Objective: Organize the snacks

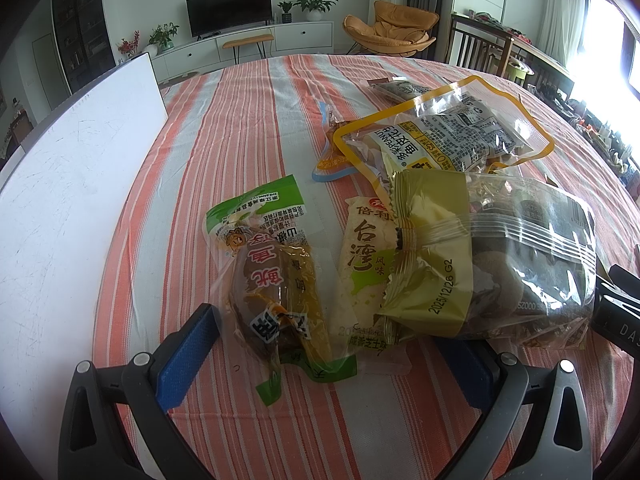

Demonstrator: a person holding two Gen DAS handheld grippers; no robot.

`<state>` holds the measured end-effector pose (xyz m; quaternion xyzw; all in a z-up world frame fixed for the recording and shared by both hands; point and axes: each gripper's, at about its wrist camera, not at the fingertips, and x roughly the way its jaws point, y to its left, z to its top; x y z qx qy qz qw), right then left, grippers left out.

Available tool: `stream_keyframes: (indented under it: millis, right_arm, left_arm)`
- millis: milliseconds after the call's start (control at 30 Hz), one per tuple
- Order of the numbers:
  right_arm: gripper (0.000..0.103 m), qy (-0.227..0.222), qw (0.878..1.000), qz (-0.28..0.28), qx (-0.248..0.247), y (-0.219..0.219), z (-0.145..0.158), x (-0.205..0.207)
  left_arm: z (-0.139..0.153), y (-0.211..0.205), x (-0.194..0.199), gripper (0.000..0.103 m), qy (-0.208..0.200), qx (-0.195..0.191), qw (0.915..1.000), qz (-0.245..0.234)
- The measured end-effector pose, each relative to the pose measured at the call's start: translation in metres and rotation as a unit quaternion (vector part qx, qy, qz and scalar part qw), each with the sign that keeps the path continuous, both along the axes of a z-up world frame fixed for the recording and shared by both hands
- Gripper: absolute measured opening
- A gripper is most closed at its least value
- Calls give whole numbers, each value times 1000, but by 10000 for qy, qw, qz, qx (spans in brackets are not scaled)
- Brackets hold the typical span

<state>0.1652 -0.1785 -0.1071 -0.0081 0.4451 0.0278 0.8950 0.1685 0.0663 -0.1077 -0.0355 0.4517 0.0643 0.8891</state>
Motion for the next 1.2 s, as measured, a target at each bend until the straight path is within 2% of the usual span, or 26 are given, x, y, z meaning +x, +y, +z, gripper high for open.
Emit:
stream_keyframes:
  millis: [233,367,633,733,900,967,1000,1033,1067,1100,1133,1167,1200]
  right_arm:
    - [97,0,10000,1,0,0,0,0]
    - [97,4,10000,-27,-6,0,0,0]
    - [97,4,10000,-34,-5,-1,1,-1]
    - [97,4,10000,-38,-18,0,1,-1]
    - [95,114,9997,221,84,-5,4,-3]
    - [95,-128,9990,284,315,-18,6,-13]
    - [95,-272,9972,231,656,-31,10,-21]
    - [95,-371,9948,196,927,-41,14,-25]
    - [95,-505,9924,93,1118,-50,18,-28]
    - [95,-583,9914,36,1168,-52,21,-29]
    - [95,-669,9902,16,1229,-57,24,-30]
    - [95,-721,9886,53,1323,-60,27,-31]
    - [95,-766,9877,46,1365,-62,30,-31]
  left_arm:
    - [1,1,-1,103,93,-37,9999,-72]
    - [10,6,-14,103,265,-295,9991,-162]
    - [49,14,-44,103,-115,-301,9988,-368]
    - [64,12,-41,103,-210,-298,9976,-593]
    - [67,-9,-19,103,9,-238,9925,-1198]
    - [69,-31,-6,103,-61,67,9873,-1585]
    - [68,-45,4,103,-100,417,9830,-1786]
    - [68,-53,11,103,-111,583,9793,-1934]
    - [67,-65,20,103,-80,702,9707,-2296]
    - [63,-79,28,103,-28,885,9581,-2723]
    - [60,-86,31,103,-10,980,9504,-2951]
    - [56,-92,36,103,136,1009,9417,-3208]
    - [51,-94,42,103,461,852,9354,-3401]
